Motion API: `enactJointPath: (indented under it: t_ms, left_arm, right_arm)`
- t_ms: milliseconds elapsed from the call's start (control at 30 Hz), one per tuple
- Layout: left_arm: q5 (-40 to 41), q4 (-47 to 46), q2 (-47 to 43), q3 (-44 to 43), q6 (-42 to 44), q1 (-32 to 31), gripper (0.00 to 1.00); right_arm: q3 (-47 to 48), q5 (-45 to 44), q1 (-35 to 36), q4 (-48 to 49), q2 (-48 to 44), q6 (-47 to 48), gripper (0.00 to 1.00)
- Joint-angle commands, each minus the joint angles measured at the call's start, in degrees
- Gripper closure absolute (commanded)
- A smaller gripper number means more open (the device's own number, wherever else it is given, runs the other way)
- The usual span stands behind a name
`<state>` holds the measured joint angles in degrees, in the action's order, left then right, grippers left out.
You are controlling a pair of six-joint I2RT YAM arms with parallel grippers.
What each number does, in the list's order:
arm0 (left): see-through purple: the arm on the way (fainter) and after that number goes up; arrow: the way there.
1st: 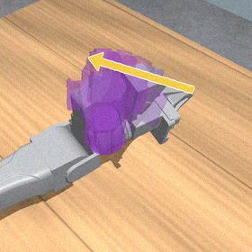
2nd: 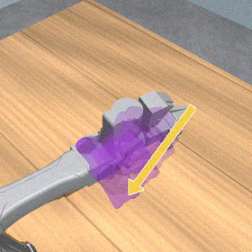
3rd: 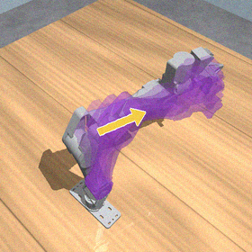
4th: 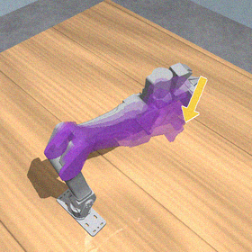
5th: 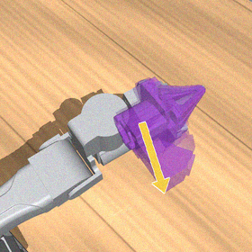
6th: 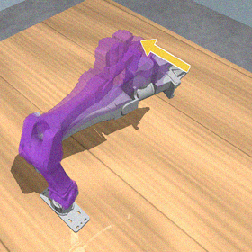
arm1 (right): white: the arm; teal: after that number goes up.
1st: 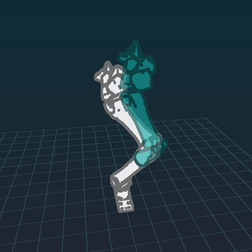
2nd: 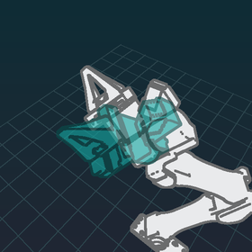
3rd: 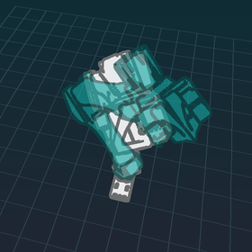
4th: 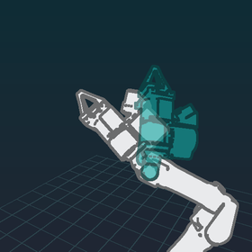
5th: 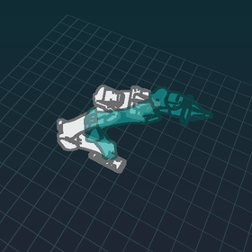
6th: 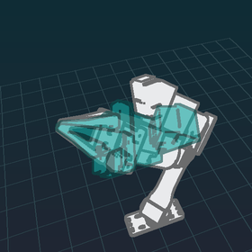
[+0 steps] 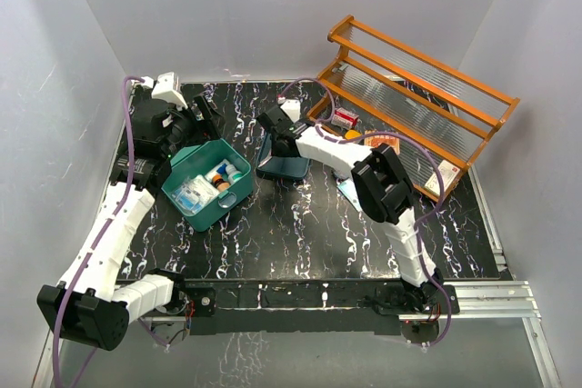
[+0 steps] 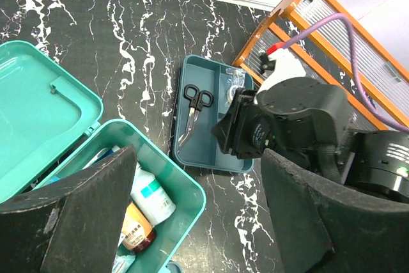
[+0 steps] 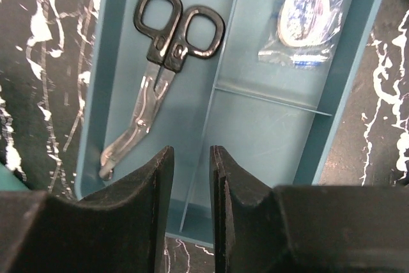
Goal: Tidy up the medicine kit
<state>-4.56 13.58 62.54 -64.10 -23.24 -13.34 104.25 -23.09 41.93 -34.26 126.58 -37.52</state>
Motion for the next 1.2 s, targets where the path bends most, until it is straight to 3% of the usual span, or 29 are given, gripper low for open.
enactJointPath:
  t_ms: [0, 400, 767, 967, 1167]
  left_arm:
    - [-1.0, -1.5, -0.1, -0.8, -0.5, 0.0, 0.23]
    - [-0.7, -2.3, 0.1, -0.3, 0.0, 0.0, 0.23]
    - [-0.3, -3.7, 0.6, 0.4, 0.2, -0.1, 0.23]
    - [0.0, -3.7, 1.0, 0.2, 0.2, 0.0, 0.23]
    - [0.1, -3.5, 1.3, -0.3, 0.4, 0.0, 0.23]
  right_arm:
    - [3.8, 1.5, 0.0, -5.7, 2.5, 0.9, 0.73]
    - [-4.6, 5.8, 0.0, -5.5, -2.5, 2.4, 0.99]
    - [-22.6, 11.2, 0.4, -2.7, -16.3, 6.7, 1.00]
    - [-16.4, 8.3, -0.9, -3.0, -16.9, 7.2, 0.73]
    - [-9.6, 6.7, -5.5, -2.0, -13.6, 8.0, 0.72]
